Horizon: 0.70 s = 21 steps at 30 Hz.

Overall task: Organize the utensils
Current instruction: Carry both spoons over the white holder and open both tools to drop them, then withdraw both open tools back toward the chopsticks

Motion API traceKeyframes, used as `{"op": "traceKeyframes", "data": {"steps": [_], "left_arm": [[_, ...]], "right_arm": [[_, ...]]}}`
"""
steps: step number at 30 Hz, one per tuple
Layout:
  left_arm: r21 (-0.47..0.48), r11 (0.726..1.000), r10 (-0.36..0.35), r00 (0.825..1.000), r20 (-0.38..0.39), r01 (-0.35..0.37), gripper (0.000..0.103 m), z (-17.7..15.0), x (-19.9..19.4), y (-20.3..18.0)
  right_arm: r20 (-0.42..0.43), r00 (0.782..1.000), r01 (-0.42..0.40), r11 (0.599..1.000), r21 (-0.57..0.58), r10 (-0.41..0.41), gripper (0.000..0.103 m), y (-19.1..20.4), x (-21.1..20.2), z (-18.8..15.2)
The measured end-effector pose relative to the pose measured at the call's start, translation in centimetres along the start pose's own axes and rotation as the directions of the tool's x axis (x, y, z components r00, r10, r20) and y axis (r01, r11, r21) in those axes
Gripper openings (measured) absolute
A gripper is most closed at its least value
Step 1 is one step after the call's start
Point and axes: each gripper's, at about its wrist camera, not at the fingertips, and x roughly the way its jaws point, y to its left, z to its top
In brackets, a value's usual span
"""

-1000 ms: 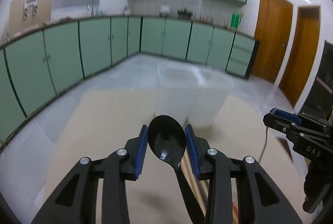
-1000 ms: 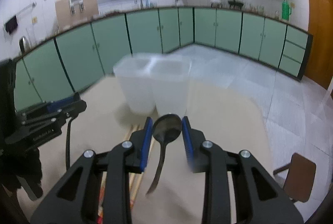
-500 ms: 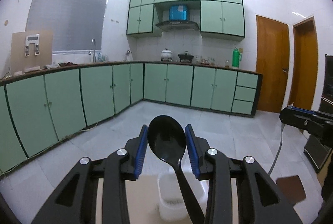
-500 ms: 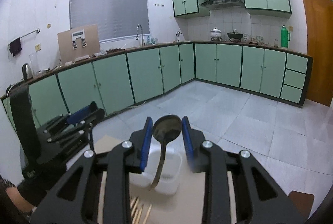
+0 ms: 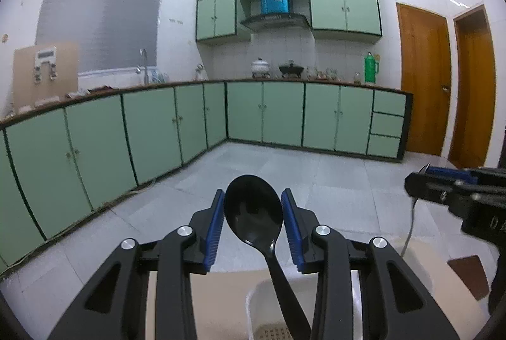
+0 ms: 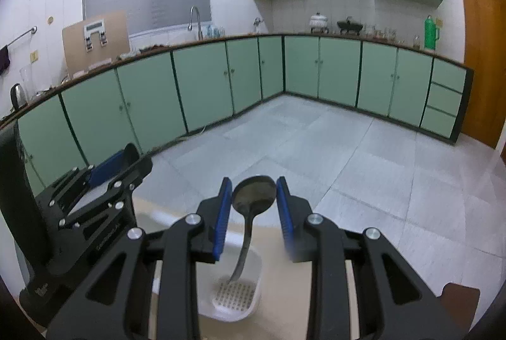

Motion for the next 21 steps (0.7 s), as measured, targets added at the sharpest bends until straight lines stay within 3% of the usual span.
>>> {"op": "traceKeyframes", "data": {"steps": [6, 14, 17, 21], "left_arm": [[0.007, 1.000, -0.014, 1.000, -0.027, 0.014, 0.045, -0.7, -0.9, 0.4], [0.013, 1.000, -0.020, 0.997, -0.073, 0.021, 0.058, -0.8, -6.1, 0.8], [0.009, 0.999, -0.035, 0.992, -0.117, 0.037, 0.068, -2.2, -8.9, 0.7], [0.019, 0.998, -0.049, 0.974, -0.221, 0.054, 0.081, -6.5, -13.3, 0.1]], "right_arm": [[-0.050, 0.999, -0.014, 1.000, 0.010, 0.014, 0.029, 0.3, 0.7, -2.2], [-0.044, 0.999, 0.005, 0.999, 0.048, -0.002, 0.053, -0.1, -3.7, -4.4], [-0.061, 0.998, 0.004, 0.999, 0.052, 0.000, 0.063, 0.2, -6.5, -7.2], [-0.122, 0.993, 0.008, 0.999, 0.051, -0.002, 0.073, 1.4, -9.6, -12.0]]}}
